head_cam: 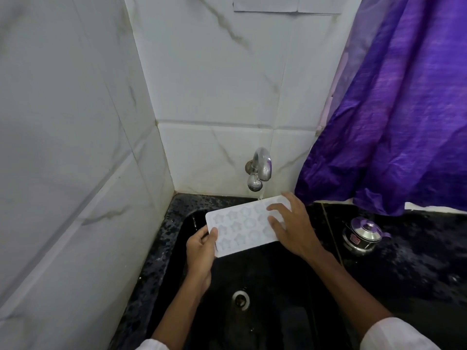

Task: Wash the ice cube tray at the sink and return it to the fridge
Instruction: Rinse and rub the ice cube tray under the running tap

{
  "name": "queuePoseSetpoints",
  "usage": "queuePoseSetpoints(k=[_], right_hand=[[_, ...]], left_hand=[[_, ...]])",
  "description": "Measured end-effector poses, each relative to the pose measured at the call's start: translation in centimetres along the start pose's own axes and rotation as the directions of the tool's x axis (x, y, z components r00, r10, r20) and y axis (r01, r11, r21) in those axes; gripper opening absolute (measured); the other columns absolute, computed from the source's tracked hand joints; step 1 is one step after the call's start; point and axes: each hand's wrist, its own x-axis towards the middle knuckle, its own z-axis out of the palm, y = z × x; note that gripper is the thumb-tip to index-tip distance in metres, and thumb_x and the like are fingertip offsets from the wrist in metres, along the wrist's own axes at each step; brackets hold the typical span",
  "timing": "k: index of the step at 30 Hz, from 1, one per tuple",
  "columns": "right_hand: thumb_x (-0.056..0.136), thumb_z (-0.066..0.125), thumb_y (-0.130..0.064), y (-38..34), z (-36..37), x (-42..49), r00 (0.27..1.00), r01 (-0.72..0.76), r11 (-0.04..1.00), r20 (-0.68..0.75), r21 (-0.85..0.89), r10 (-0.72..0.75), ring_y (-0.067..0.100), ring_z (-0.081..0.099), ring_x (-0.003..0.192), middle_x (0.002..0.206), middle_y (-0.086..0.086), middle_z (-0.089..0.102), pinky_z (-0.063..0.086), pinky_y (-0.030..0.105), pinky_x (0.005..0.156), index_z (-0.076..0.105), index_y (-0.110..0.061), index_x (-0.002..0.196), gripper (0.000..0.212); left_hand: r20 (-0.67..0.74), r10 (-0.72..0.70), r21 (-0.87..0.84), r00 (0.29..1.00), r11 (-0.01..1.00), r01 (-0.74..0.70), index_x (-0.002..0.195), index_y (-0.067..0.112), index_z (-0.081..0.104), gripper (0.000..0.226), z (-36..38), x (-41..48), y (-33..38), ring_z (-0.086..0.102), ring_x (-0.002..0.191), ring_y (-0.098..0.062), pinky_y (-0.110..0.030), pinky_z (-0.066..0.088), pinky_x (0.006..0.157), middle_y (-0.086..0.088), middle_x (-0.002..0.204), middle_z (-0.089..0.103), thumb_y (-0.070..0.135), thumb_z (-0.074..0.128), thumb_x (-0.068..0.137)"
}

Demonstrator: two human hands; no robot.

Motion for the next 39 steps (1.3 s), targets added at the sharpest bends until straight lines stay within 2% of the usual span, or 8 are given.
queuePoseSetpoints(k=[3, 9, 13, 18, 24, 29, 35, 39], right_hand=[[0.097, 0.048, -0.036, -0.7, 0.5, 1.1, 0.997, 0.02, 0.993, 0.076, -0.116, -0.011, 0.028, 0.016, 0.147, 0.157, 0.009, 0.025, 0.013, 0.065, 0.117, 0.064, -0.026, 0.12, 0.03], [0.102, 0.04, -0.037, -1.2, 0.7, 2.1, 0.98, 0.04, 0.975, 0.201, -0.219, 0.005, 0.031, 0.0, 0.15, 0.162, 0.009, 0.011, 0.005, 0.067, 0.114, 0.056, -0.037, 0.131, 0.033], [0.102, 0.037, -0.039, -1.3, 0.6, 2.5, 0.975, 0.041, 0.976, 0.222, -0.212, 0.008, 0.029, 0.003, 0.15, 0.162, 0.007, 0.01, 0.006, 0.064, 0.115, 0.053, -0.037, 0.133, 0.035], [0.101, 0.044, -0.035, -1.4, 0.7, 2.5, 0.983, 0.042, 0.984, 0.184, -0.171, -0.01, 0.029, 0.011, 0.149, 0.16, 0.009, 0.017, 0.007, 0.065, 0.115, 0.063, -0.032, 0.12, 0.027], [0.102, 0.037, -0.038, -1.6, 0.4, 2.6, 0.969, 0.069, 0.975, 0.247, -0.21, -0.015, 0.03, 0.007, 0.149, 0.161, 0.009, 0.013, 0.01, 0.065, 0.115, 0.051, -0.037, 0.135, 0.036], [0.101, 0.042, -0.033, -2.1, -0.1, 2.5, 0.974, 0.071, 0.978, 0.226, -0.195, -0.025, 0.031, 0.013, 0.148, 0.16, 0.012, 0.014, 0.014, 0.065, 0.114, 0.058, -0.032, 0.126, 0.029], [0.102, 0.037, -0.038, -2.4, -0.4, 2.9, 0.972, 0.099, 0.959, 0.231, -0.266, -0.036, 0.03, 0.012, 0.147, 0.161, 0.009, 0.012, 0.016, 0.059, 0.114, 0.05, -0.036, 0.136, 0.036], [0.101, 0.042, -0.033, -2.5, -0.9, 2.9, 0.977, 0.086, 0.976, 0.211, -0.202, -0.042, 0.028, 0.018, 0.146, 0.159, 0.009, 0.018, 0.016, 0.058, 0.113, 0.056, -0.032, 0.129, 0.032]], left_hand=[[0.007, 0.019, 0.008, 1.0, 1.0, -0.019, 0.121, 0.012, 0.067, 0.023, 0.2, -0.1, 0.2, 0.075, 0.09, -0.02, -0.042, 0.061, 0.081, -0.004, 0.099, 0.078, 0.016, 0.056, 0.1], [-0.014, 0.036, 0.016, 0.999, 0.999, -0.035, 0.121, 0.011, 0.067, 0.023, 0.3, -0.1, 0.4, 0.075, 0.089, -0.021, -0.047, 0.06, 0.083, -0.004, 0.096, 0.078, 0.015, 0.055, 0.1], [-0.035, 0.046, 0.008, 0.998, 0.999, -0.046, 0.12, 0.01, 0.067, 0.023, 0.2, 0.0, 0.6, 0.075, 0.09, -0.022, -0.049, 0.059, 0.085, -0.004, 0.097, 0.078, 0.015, 0.055, 0.101], [-0.041, 0.049, 0.001, 0.998, 0.999, -0.049, 0.114, 0.014, 0.069, 0.02, 0.5, -0.4, 0.8, 0.075, 0.087, -0.02, -0.045, 0.06, 0.083, -0.001, 0.092, 0.079, 0.013, 0.053, 0.101], [-0.053, 0.04, -0.007, 0.998, 0.999, -0.041, 0.117, 0.012, 0.068, 0.021, 0.4, -0.6, 0.9, 0.075, 0.088, -0.02, -0.045, 0.06, 0.083, -0.002, 0.094, 0.078, 0.015, 0.054, 0.101], [-0.064, 0.035, -0.014, 0.997, 0.999, -0.036, 0.121, 0.011, 0.066, 0.024, 0.5, -0.7, 1.1, 0.075, 0.087, -0.019, -0.038, 0.061, 0.076, -0.002, 0.096, 0.078, 0.015, 0.054, 0.101], [-0.071, 0.039, -0.035, 0.997, 0.999, -0.041, 0.121, 0.01, 0.066, 0.024, 0.6, -0.8, 1.5, 0.075, 0.088, -0.02, -0.041, 0.061, 0.079, -0.005, 0.098, 0.078, 0.015, 0.054, 0.101], [-0.081, 0.045, -0.044, 0.996, 0.998, -0.049, 0.12, 0.012, 0.066, 0.023, 0.9, -0.7, 2.0, 0.075, 0.089, -0.021, -0.046, 0.061, 0.083, -0.005, 0.099, 0.077, 0.015, 0.054, 0.101]])
